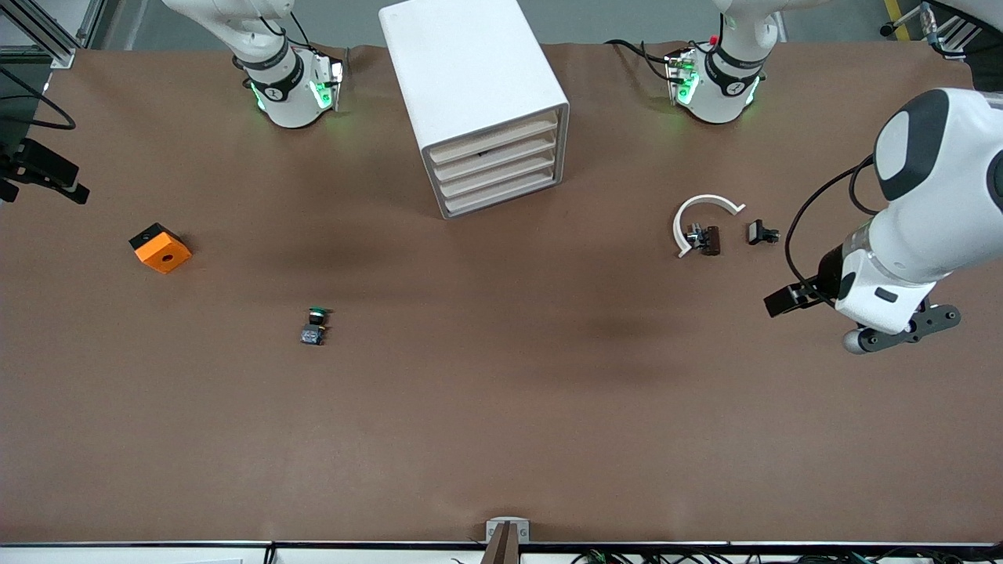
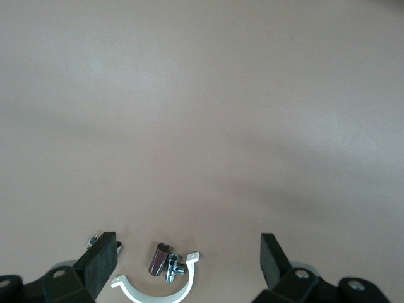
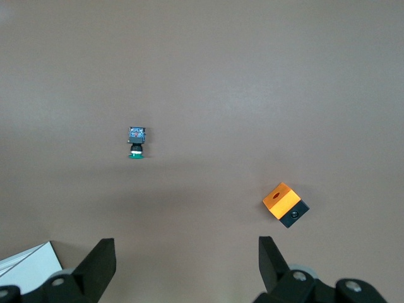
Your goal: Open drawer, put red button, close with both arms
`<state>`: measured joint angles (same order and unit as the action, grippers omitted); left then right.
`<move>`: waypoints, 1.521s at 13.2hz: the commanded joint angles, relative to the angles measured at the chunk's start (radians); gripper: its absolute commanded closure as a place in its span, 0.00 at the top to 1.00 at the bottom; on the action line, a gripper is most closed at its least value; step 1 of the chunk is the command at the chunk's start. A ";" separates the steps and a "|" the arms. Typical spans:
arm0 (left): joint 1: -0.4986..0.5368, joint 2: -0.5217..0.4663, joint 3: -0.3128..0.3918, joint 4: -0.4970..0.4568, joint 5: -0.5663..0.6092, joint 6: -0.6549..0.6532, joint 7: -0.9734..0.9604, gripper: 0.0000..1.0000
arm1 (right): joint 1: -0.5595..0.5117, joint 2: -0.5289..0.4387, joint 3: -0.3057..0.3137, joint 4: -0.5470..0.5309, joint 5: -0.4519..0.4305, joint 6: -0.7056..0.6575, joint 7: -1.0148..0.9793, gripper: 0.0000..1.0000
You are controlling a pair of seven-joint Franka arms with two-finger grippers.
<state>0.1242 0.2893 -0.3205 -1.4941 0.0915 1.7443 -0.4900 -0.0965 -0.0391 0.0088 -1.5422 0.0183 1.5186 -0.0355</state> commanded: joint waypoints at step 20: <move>0.034 -0.200 -0.005 -0.008 0.010 -0.170 0.139 1.00 | -0.005 0.016 0.006 0.024 -0.001 -0.005 -0.011 1.00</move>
<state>0.1506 0.1127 -0.3198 -1.4936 0.0968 1.5920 -0.3827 -0.0965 -0.0355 0.0103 -1.5415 0.0183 1.5186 -0.0356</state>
